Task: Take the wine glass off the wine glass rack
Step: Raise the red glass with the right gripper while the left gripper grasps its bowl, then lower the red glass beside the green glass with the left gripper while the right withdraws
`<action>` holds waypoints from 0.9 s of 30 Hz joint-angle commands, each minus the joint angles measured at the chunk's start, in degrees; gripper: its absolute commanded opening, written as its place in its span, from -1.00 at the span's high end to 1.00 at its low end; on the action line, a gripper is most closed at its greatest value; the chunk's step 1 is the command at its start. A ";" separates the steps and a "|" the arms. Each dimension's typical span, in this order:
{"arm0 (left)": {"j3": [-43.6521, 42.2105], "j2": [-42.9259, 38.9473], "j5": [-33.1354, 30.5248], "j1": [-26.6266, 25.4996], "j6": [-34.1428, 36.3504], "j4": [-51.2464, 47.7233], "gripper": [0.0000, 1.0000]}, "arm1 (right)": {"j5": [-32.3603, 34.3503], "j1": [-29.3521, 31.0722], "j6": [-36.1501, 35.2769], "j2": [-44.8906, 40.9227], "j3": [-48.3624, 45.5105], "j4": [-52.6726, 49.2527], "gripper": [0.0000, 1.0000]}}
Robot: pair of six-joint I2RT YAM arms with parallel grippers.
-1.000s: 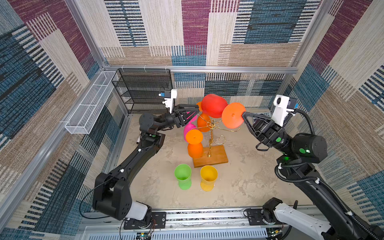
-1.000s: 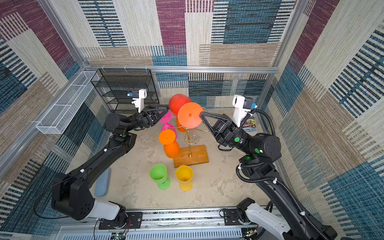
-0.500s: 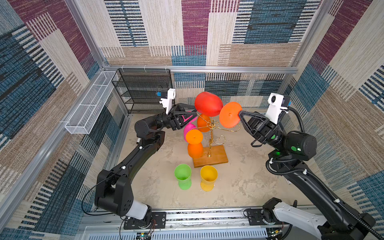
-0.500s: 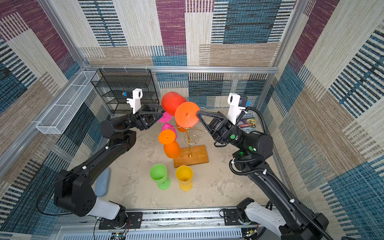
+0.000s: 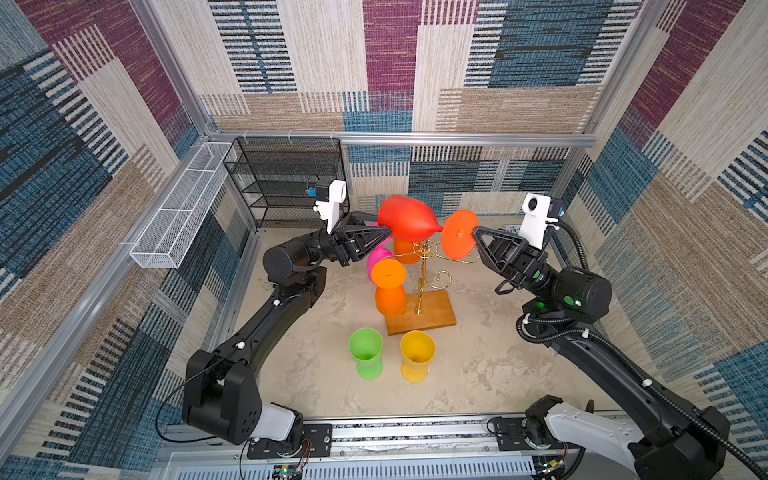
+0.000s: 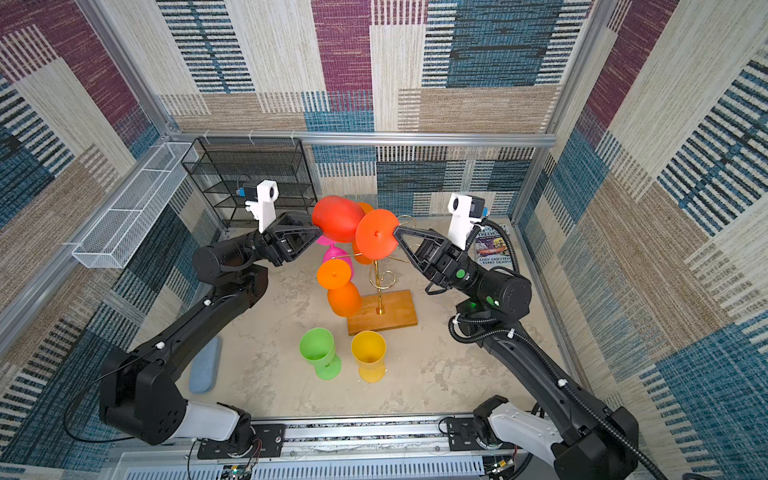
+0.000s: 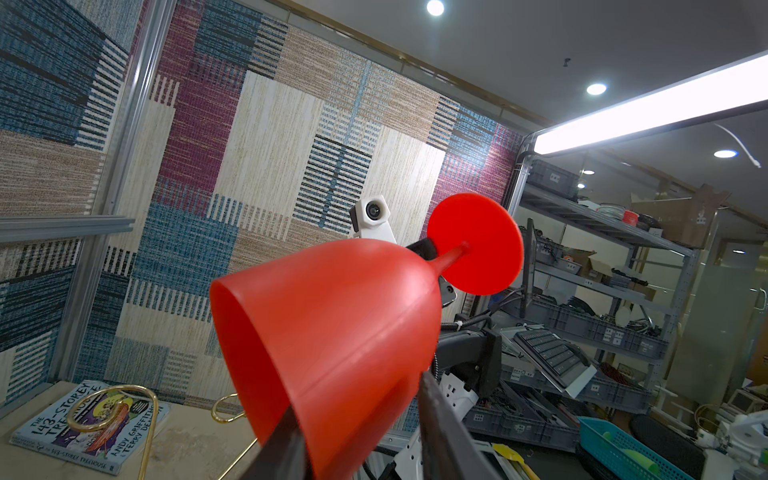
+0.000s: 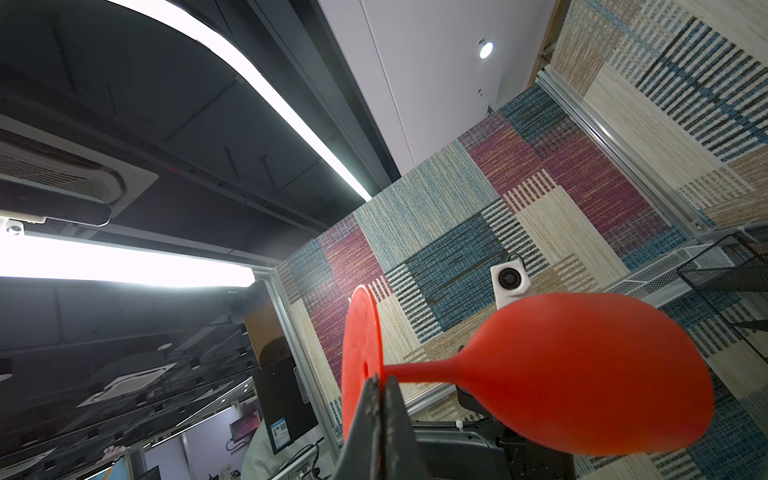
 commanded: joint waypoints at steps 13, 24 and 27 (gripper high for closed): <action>-1.00 -1.99 -1.09 -0.09 -2.25 2.10 0.75 | 1.34 -6.03 17.84 3.81 -6.54 14.40 0.70; -0.26 -5.07 -0.39 -0.09 -3.58 2.01 0.99 | 1.50 -8.76 18.74 3.99 -8.21 13.88 -0.18; 0.44 -7.09 -0.07 0.17 -2.94 0.60 1.00 | 1.88 -9.99 12.96 -0.09 -8.22 5.87 -0.34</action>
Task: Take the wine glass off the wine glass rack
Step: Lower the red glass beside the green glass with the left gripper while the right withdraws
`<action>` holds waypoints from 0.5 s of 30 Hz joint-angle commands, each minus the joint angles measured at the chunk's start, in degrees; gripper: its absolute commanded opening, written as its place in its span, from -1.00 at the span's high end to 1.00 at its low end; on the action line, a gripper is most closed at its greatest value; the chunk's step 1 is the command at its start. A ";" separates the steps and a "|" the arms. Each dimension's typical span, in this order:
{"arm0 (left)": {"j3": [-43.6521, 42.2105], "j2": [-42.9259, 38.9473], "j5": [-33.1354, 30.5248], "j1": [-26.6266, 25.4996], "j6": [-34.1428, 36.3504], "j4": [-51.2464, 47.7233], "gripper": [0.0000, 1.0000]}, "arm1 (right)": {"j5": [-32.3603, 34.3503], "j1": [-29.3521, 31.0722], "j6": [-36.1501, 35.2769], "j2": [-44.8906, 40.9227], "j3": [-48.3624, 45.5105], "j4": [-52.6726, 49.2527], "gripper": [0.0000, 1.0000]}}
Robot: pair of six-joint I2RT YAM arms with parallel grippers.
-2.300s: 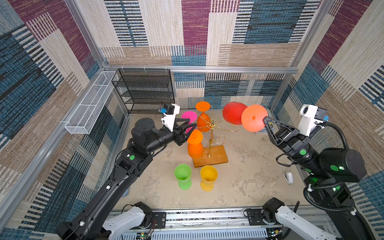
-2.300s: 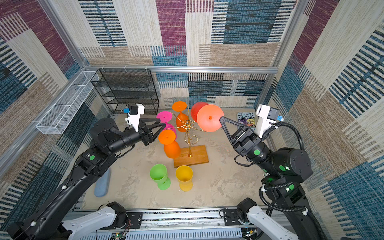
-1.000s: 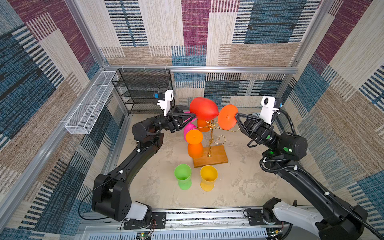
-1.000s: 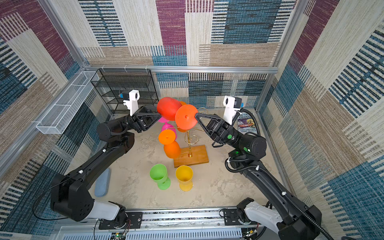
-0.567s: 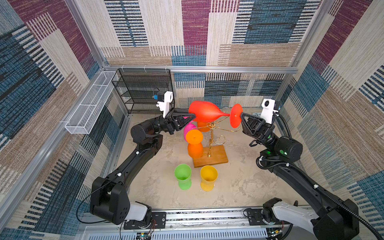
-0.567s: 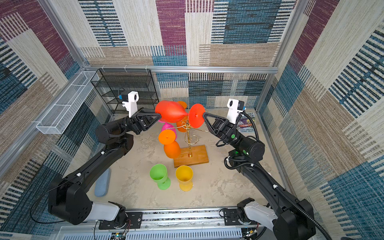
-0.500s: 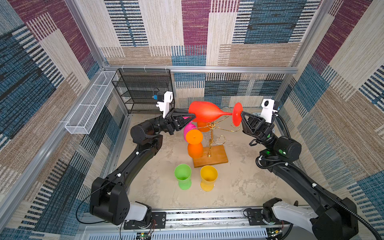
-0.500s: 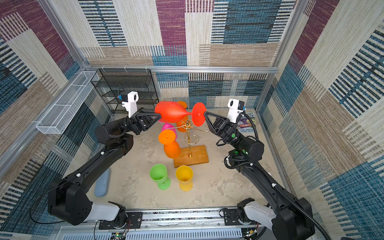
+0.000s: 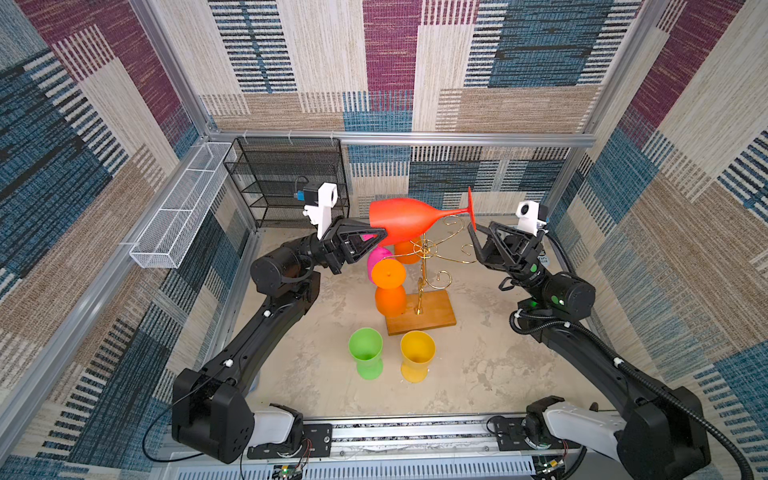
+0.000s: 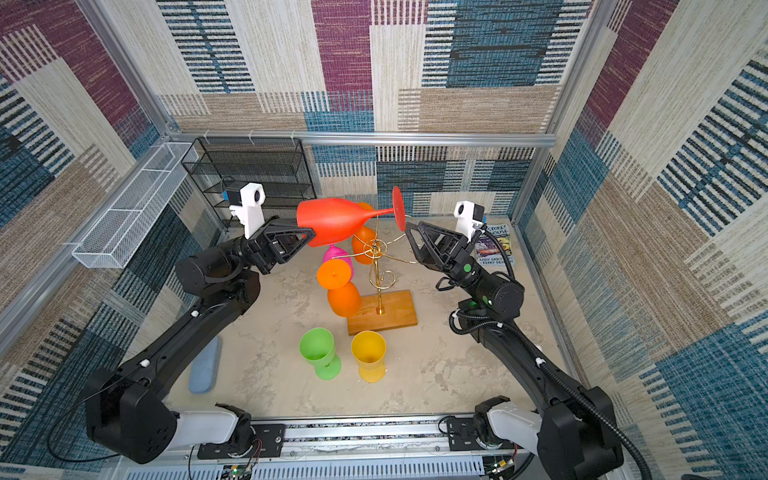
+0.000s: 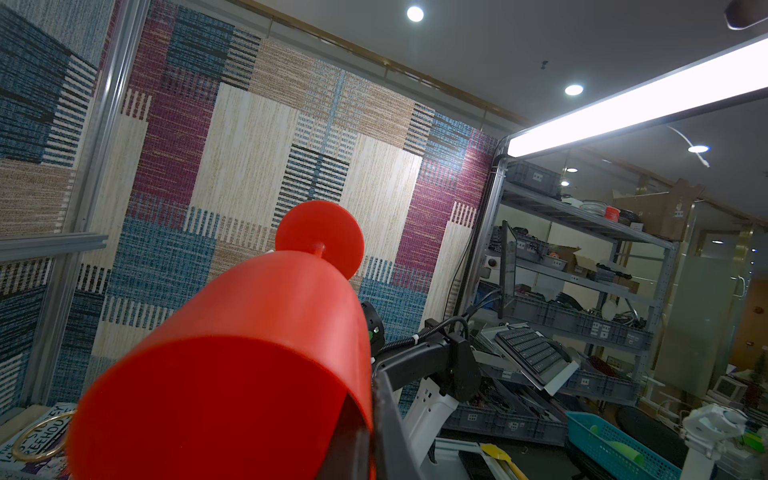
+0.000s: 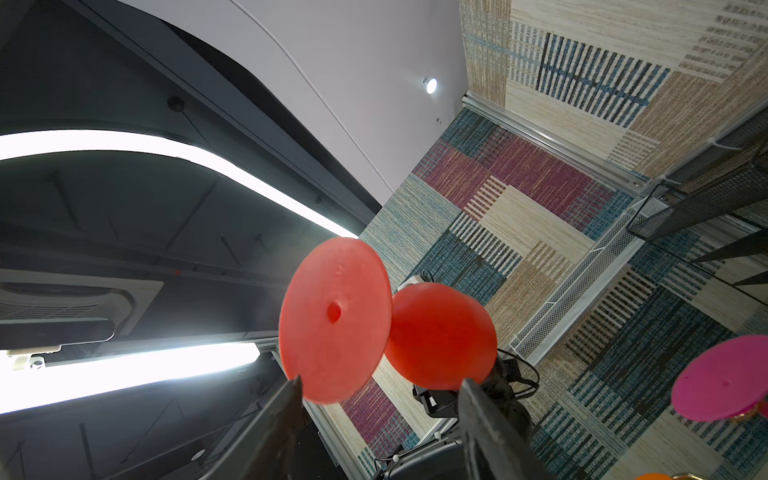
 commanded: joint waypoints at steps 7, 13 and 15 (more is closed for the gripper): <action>2.50 -14.43 -2.80 0.54 30.02 -40.34 1.00 | 10.49 -1.06 -35.25 -15.73 8.98 -49.32 -0.48; 10.67 -26.78 -37.11 0.54 58.19 -88.04 1.00 | 25.65 -1.09 -56.14 -19.30 19.05 -77.54 -0.49; 13.15 -28.83 -49.81 0.54 61.30 -97.40 1.00 | 28.53 -1.04 -59.80 -18.75 21.22 -82.85 -0.49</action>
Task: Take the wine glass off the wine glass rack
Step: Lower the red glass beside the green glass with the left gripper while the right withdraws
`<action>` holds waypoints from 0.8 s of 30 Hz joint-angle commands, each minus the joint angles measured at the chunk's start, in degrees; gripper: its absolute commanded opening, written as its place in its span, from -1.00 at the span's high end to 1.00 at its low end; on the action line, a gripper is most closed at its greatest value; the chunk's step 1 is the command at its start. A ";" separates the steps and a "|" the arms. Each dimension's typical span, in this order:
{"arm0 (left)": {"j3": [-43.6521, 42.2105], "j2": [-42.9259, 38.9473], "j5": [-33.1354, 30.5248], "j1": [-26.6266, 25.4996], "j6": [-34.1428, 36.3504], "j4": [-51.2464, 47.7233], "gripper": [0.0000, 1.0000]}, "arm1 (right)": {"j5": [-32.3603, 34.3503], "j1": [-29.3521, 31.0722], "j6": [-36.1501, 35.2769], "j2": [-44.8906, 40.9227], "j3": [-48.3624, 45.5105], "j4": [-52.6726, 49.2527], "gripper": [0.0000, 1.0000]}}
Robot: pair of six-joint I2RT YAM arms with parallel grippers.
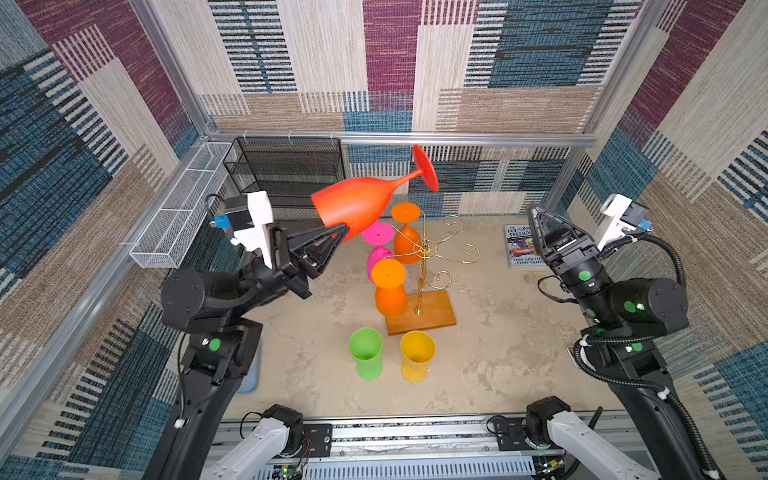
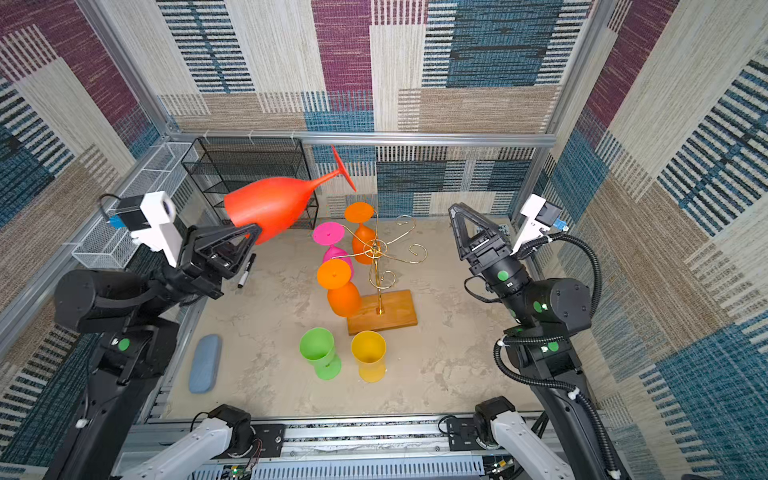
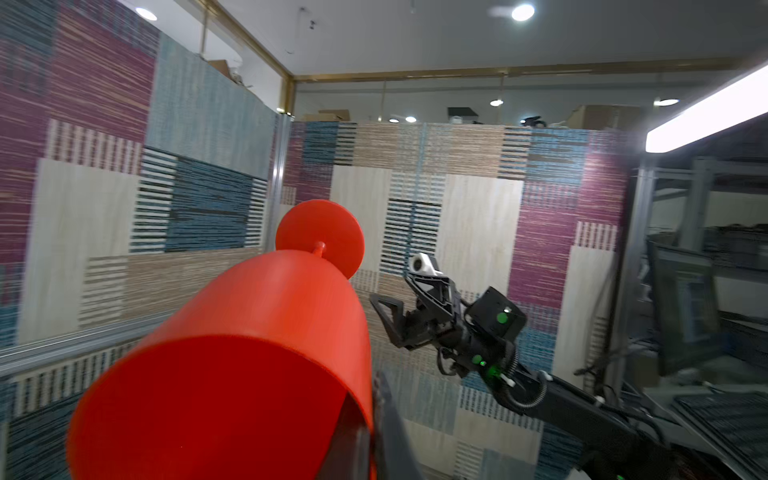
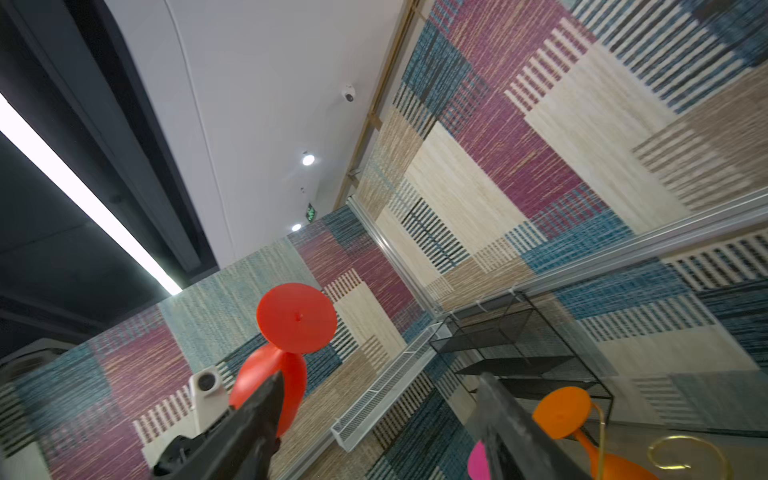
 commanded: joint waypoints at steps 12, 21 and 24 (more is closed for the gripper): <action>4.88 5.54 -39.82 0.01 17.57 -63.25 1.00 | 11.04 -0.05 -13.12 0.78 -5.12 -20.88 -0.51; -6.79 14.13 -29.66 -0.28 14.54 -67.14 1.00 | 10.79 -0.01 -12.94 1.37 -7.26 -20.66 -0.52; -8.12 18.54 -28.59 -0.87 14.19 -67.21 1.00 | 10.05 -0.06 -12.51 2.12 -7.73 -20.06 -0.51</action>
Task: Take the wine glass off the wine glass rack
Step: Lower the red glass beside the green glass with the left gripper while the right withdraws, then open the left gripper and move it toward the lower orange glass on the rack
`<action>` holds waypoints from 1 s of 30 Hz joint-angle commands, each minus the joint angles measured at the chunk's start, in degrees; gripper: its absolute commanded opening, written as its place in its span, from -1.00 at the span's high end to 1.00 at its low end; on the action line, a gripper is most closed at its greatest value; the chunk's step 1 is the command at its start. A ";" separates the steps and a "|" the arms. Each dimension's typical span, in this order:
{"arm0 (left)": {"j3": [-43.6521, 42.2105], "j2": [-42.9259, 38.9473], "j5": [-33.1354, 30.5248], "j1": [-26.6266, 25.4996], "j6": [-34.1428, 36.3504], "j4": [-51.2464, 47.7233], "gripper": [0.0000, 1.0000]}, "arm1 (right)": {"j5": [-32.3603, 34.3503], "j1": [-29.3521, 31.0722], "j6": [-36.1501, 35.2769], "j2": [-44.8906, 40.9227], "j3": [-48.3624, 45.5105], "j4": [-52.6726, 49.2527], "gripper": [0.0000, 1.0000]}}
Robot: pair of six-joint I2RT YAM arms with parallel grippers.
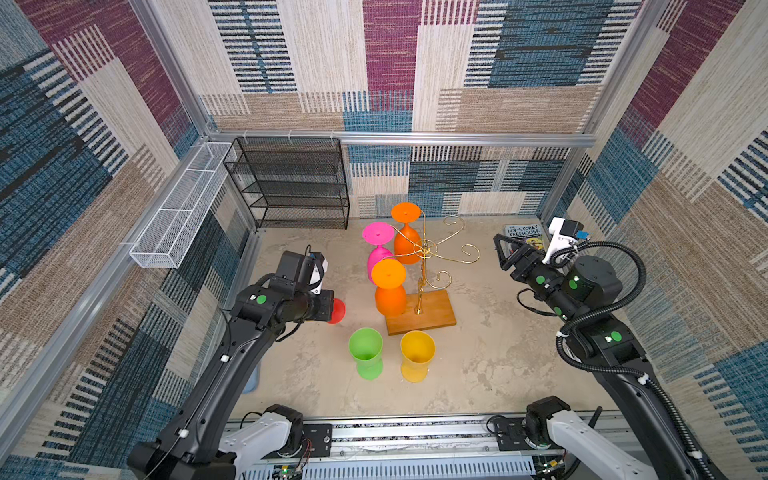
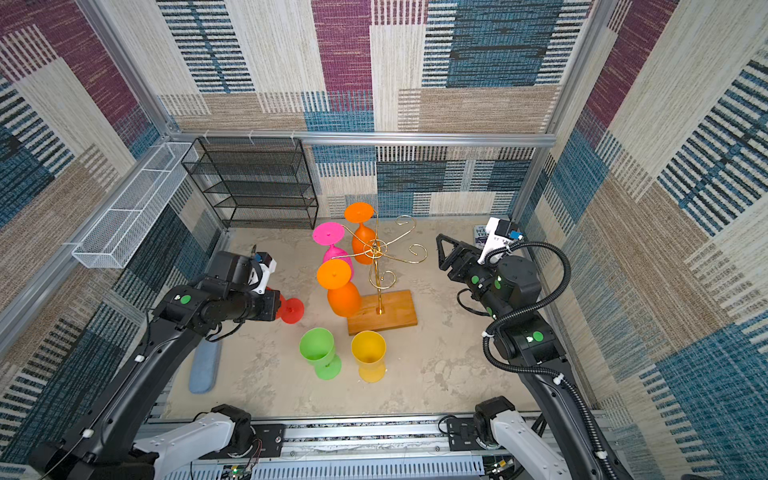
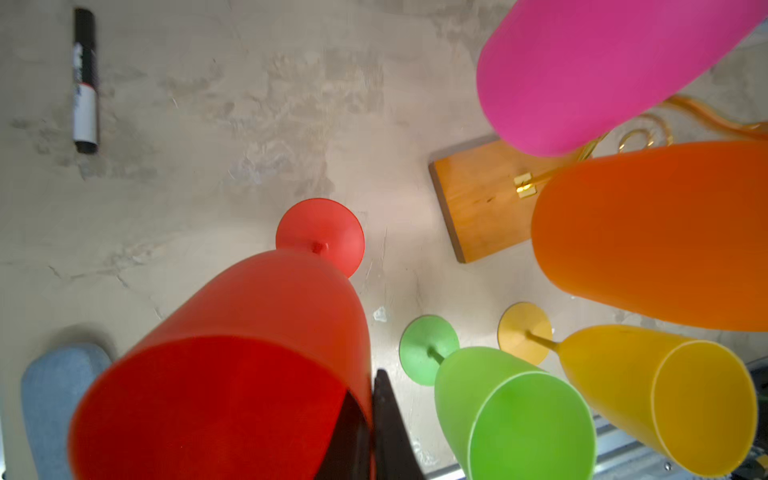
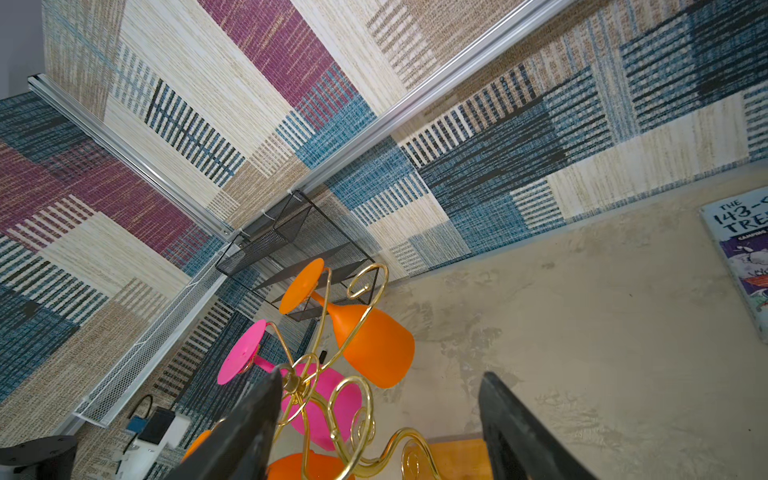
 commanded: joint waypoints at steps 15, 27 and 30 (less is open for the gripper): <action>1.64 12.80 0.70 -3.74 -2.64 -0.19 1.00 | -1.89 0.03 0.38 2.23 -0.61 2.57 -0.51; 4.55 16.74 1.57 -4.55 -2.64 -0.02 0.91 | -2.25 0.01 0.33 2.59 -1.42 3.40 -0.51; 5.08 16.84 1.74 -4.90 -2.71 0.00 0.70 | -2.52 -0.02 0.46 2.84 -1.48 3.49 -0.51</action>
